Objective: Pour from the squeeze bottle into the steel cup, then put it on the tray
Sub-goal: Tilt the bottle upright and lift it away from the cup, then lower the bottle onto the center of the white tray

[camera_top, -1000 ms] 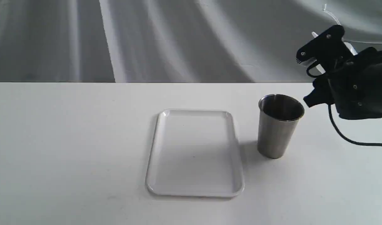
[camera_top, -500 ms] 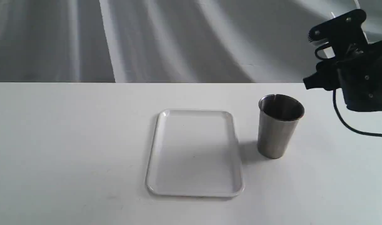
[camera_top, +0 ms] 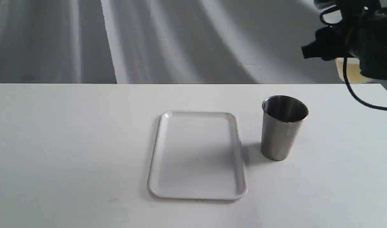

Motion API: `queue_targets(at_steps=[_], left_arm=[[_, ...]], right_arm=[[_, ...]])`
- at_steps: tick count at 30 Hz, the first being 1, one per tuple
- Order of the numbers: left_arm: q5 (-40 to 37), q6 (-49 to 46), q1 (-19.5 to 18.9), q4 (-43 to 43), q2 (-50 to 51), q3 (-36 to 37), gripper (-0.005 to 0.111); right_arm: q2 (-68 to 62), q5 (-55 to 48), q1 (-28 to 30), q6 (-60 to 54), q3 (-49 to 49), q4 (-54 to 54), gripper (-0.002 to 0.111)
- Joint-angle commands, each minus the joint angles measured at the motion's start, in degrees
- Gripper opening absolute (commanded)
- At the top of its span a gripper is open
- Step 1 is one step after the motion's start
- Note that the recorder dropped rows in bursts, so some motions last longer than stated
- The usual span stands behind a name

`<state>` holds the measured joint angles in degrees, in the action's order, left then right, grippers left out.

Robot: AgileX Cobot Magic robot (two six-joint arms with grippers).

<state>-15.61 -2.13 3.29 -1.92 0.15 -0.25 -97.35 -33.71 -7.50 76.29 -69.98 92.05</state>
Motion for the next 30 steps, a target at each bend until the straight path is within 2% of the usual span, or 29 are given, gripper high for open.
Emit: queue_targets(at_steps=[1, 9, 18, 30], left_arm=[[0.39, 0.17, 0.33, 0.04, -0.15, 0.25, 0.000], [0.39, 0.27, 0.33, 0.04, -0.15, 0.25, 0.000], [0.39, 0.16, 0.33, 0.04, -0.15, 0.25, 0.000], [0.39, 0.29, 0.33, 0.04, -0.15, 0.25, 0.000]], right_arm=[[0.91, 5.44, -1.45, -5.67, -4.28, -2.20, 0.017], [0.91, 20.64, -4.61, -17.72, -8.49, -13.56, 0.017], [-5.73, 33.71, -7.97, -48.34, -8.49, -43.37, 0.017], [-15.92, 47.93, -11.77, -55.78, -8.49, -58.80, 0.017]])
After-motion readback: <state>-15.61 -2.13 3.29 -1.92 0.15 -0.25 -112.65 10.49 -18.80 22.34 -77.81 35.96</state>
